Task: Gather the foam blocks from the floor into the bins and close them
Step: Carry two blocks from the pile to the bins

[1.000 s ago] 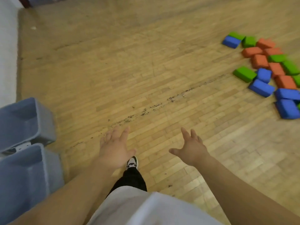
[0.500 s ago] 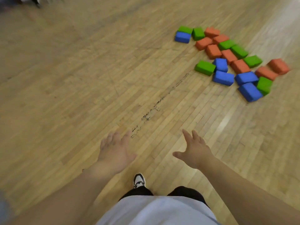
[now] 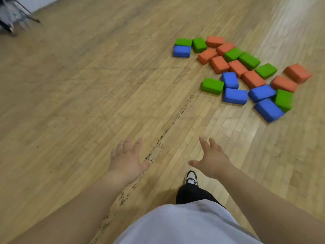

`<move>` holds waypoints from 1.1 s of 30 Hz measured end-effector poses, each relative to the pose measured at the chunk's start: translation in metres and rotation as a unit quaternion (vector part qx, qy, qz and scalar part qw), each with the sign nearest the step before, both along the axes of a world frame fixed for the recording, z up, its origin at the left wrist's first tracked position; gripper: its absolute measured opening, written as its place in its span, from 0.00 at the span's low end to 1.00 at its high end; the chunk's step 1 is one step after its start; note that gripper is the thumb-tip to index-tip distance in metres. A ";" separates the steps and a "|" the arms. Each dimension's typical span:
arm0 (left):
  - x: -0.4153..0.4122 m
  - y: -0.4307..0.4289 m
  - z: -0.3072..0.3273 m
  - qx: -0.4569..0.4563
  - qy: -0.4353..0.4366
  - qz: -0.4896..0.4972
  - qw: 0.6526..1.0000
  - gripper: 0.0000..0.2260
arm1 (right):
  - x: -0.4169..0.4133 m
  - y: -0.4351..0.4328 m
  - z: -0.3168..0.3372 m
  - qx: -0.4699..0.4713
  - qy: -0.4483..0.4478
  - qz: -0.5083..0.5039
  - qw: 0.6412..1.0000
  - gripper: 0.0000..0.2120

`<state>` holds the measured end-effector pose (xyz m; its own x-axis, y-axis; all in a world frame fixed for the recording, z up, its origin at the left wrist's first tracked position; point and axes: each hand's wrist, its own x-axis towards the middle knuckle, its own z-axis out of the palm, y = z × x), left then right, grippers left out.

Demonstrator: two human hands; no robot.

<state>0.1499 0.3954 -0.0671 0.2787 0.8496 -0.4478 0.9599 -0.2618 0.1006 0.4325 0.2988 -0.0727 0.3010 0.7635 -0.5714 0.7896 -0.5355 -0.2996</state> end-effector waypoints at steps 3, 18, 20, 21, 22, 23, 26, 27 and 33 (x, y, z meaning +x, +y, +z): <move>0.052 0.045 0.010 -0.013 -0.003 0.020 1.000 0.42 | 0.054 0.054 0.011 -0.005 -0.005 0.014 1.000 0.51; 0.220 0.323 0.002 -0.014 -0.019 -0.009 1.000 0.41 | 0.226 0.309 0.010 -0.021 -0.056 0.011 0.998 0.51; 0.236 0.376 -0.006 -0.017 -0.020 -0.016 1.000 0.41 | 0.242 0.350 0.004 -0.030 -0.064 -0.011 0.997 0.51; 0.243 0.403 -0.008 -0.018 -0.018 -0.020 0.999 0.41 | 0.250 0.371 0.002 -0.033 -0.064 -0.023 0.997 0.51; 0.250 0.429 -0.007 -0.023 -0.014 -0.026 0.999 0.41 | 0.256 0.391 0.003 -0.038 -0.064 -0.034 0.997 0.50; 0.258 0.453 -0.004 -0.031 -0.009 -0.033 0.999 0.41 | 0.261 0.412 0.005 -0.042 -0.064 -0.044 0.996 0.50; 0.283 0.524 0.008 -0.038 0.004 -0.076 0.996 0.41 | 0.275 0.469 0.008 -0.031 -0.068 -0.074 0.994 0.49; 0.292 0.549 0.010 -0.039 0.008 -0.089 0.995 0.41 | 0.281 0.486 0.008 -0.028 -0.067 -0.082 0.994 0.49; 0.362 0.668 0.011 -0.023 0.008 -0.121 0.992 0.42 | 0.335 0.577 0.002 -0.021 -0.049 -0.117 0.992 0.49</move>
<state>0.5121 1.0632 -0.0559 0.4651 0.7366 -0.4911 0.8708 -0.4806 0.1038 0.7677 0.8755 -0.0710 0.5230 0.6425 -0.5600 0.6664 -0.7179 -0.2014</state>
